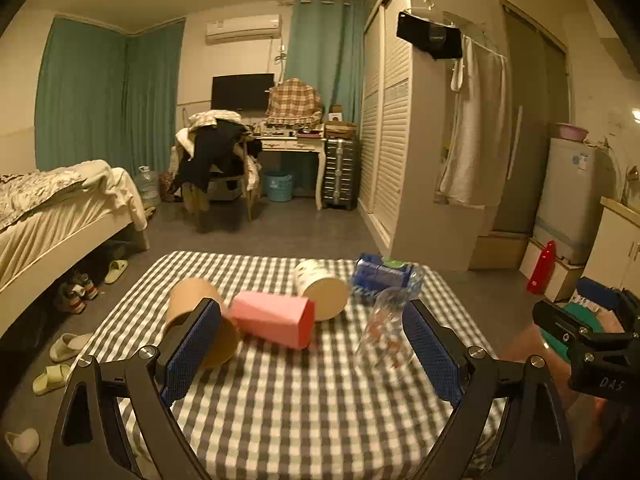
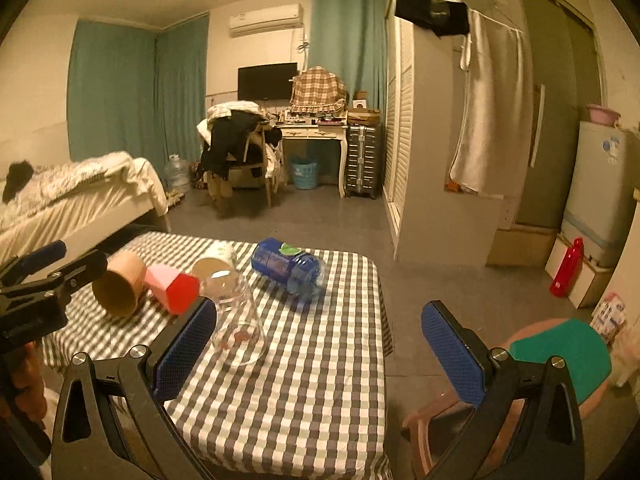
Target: Flip cup upside down
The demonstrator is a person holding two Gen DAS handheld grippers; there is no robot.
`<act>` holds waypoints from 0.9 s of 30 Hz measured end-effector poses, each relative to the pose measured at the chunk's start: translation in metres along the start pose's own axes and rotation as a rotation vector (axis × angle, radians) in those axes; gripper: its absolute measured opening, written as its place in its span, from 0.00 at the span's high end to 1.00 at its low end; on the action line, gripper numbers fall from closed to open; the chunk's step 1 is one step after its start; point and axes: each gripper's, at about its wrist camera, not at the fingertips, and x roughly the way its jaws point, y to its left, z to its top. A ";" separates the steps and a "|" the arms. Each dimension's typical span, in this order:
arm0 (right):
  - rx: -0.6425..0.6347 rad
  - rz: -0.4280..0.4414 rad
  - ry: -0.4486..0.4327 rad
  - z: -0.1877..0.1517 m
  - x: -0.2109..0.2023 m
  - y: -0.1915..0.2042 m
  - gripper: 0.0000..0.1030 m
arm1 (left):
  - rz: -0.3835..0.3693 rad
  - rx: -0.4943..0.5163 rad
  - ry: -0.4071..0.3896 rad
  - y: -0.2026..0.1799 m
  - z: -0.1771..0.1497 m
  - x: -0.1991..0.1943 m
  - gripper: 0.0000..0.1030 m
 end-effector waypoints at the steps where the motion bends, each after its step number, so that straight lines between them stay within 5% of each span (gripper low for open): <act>1: -0.007 -0.004 0.003 -0.003 0.001 0.003 0.00 | 0.005 -0.002 -0.002 0.002 -0.006 0.000 0.08; 11: -0.013 -0.009 0.030 -0.046 0.028 0.023 0.00 | 0.013 -0.021 0.034 0.009 -0.053 0.018 0.08; 27: -0.067 -0.024 0.055 -0.051 0.043 0.037 0.00 | 0.060 -0.023 0.052 0.015 -0.055 0.025 0.00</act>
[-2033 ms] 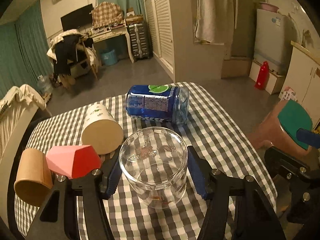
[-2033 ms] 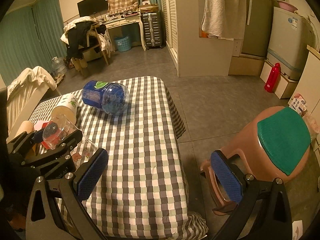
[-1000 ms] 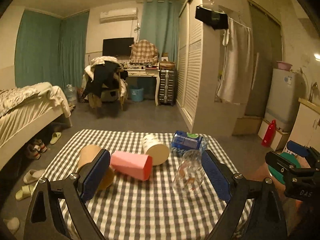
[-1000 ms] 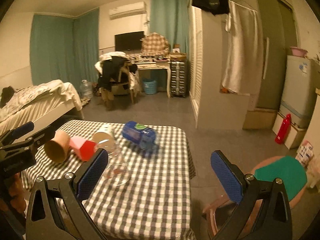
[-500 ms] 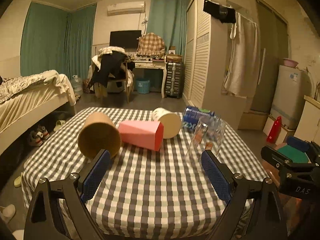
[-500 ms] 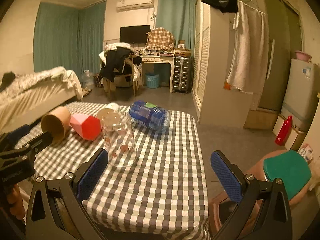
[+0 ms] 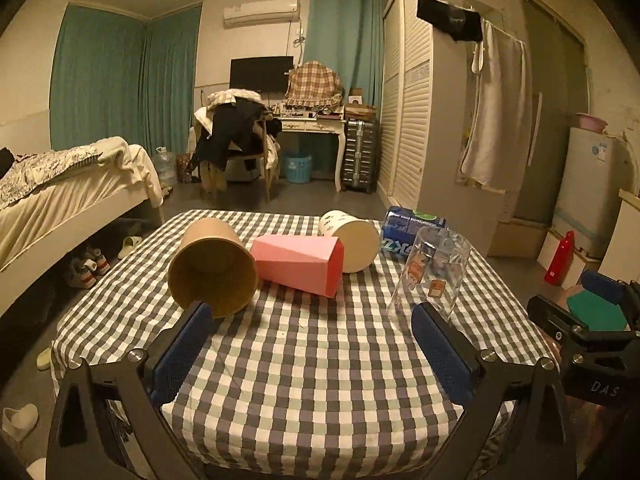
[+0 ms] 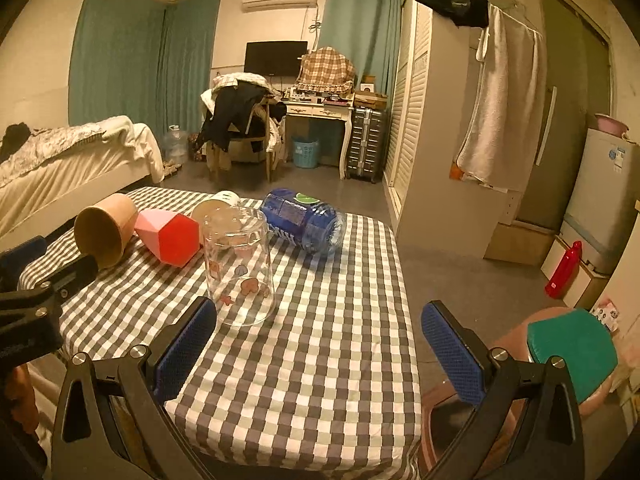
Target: Flip cup upside down
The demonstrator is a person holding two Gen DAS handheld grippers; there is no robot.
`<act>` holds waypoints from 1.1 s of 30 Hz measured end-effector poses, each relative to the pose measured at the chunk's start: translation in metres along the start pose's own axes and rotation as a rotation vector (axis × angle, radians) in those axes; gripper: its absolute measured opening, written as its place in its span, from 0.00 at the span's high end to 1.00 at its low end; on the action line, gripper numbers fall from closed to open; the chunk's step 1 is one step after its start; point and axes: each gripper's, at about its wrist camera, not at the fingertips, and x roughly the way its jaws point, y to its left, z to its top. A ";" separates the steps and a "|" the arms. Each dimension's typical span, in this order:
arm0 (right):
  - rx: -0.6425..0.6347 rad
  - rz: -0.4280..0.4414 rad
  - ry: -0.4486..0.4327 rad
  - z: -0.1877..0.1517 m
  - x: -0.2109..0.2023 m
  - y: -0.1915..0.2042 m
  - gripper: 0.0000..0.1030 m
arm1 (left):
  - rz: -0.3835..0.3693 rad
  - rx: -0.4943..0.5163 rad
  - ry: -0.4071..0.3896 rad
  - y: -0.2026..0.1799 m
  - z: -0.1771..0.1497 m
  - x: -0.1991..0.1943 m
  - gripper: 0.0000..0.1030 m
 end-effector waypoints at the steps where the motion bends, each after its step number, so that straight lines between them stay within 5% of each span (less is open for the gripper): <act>1: -0.001 0.005 0.000 0.000 0.000 0.000 0.00 | 0.002 -0.001 0.002 0.000 0.000 0.000 0.00; 33: -0.013 0.004 0.008 -0.001 0.002 0.003 0.00 | 0.014 0.010 0.010 0.001 0.000 0.001 0.00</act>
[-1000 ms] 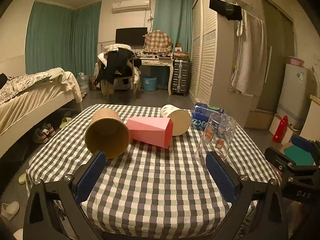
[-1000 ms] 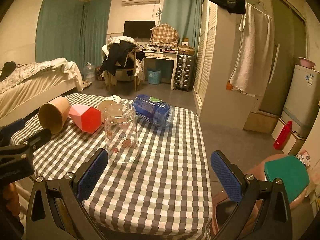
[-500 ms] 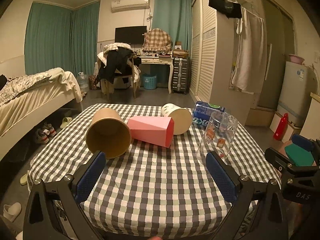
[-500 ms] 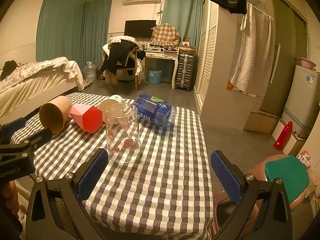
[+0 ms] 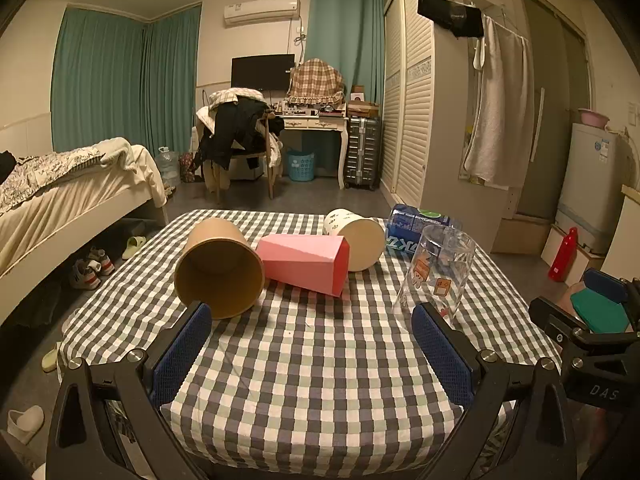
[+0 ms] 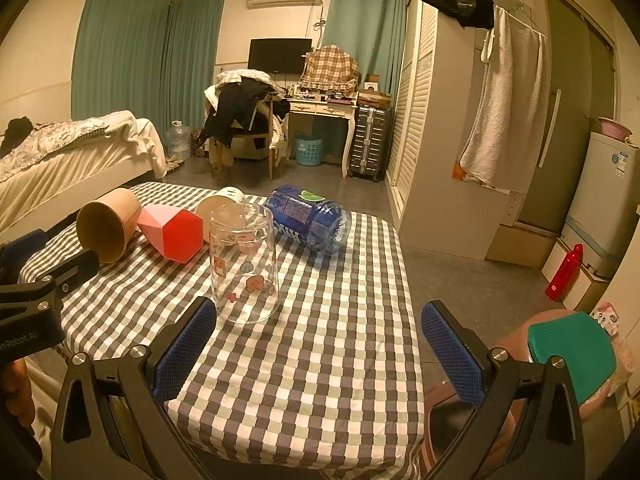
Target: Flip cup upside down
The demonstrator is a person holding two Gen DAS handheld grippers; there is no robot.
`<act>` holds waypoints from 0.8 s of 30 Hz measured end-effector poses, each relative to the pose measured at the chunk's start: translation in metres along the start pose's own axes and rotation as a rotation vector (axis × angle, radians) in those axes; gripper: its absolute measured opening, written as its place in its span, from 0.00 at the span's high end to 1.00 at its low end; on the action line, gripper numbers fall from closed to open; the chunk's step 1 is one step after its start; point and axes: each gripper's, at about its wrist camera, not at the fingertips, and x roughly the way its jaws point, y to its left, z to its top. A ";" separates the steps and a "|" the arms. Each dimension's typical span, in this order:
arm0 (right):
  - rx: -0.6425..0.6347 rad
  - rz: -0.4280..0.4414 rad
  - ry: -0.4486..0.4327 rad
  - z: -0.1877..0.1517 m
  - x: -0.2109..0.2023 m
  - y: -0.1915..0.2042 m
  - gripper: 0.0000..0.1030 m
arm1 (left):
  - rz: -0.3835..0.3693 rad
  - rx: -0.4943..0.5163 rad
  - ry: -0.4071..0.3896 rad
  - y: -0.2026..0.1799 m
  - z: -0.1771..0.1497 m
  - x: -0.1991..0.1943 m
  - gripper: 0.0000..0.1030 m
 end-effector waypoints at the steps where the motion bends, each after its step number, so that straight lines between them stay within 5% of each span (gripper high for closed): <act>1: 0.000 0.001 0.000 0.000 0.000 0.000 0.00 | 0.001 0.000 0.000 0.001 0.001 0.000 0.00; 24: -0.005 -0.006 0.007 -0.002 0.001 -0.001 0.00 | 0.001 -0.006 0.008 0.004 -0.002 -0.001 0.00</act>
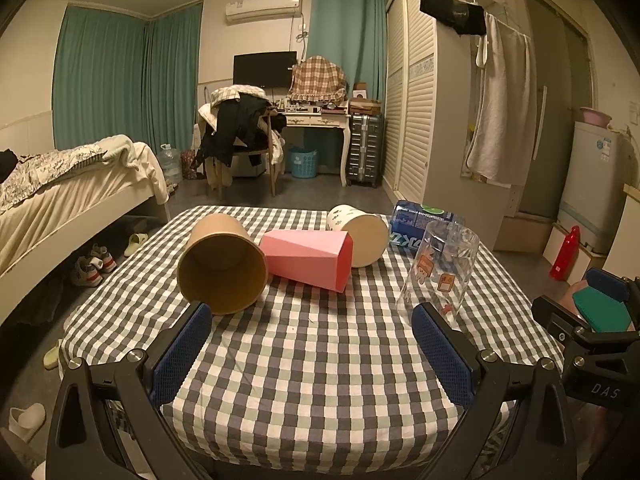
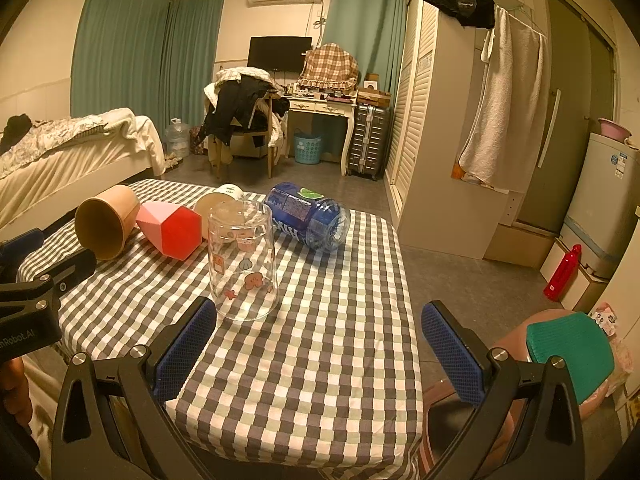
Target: Flip cup upside down
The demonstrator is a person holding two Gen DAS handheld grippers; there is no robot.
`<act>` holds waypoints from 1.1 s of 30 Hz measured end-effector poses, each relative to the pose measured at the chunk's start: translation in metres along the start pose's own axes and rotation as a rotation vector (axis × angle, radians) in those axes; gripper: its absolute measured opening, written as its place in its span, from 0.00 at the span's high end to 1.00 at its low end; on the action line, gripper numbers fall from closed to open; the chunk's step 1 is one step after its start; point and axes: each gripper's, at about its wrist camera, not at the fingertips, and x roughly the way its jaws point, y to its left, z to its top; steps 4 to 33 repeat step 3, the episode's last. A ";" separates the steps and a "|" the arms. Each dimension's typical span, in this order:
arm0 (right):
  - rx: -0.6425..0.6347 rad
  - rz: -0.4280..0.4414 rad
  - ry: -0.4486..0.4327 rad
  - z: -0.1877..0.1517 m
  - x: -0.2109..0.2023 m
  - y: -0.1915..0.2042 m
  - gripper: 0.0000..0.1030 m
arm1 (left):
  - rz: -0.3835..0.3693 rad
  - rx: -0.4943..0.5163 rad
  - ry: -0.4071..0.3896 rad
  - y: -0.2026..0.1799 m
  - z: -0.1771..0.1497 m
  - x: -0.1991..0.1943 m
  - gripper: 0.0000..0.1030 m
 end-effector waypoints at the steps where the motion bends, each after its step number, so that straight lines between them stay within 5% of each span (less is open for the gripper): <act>1: -0.001 0.000 0.000 0.000 0.000 0.000 0.00 | 0.000 -0.002 0.000 0.000 0.000 -0.001 0.00; 33: 0.000 0.000 0.001 0.000 0.000 0.000 0.00 | -0.002 0.000 -0.001 0.001 -0.001 -0.001 0.00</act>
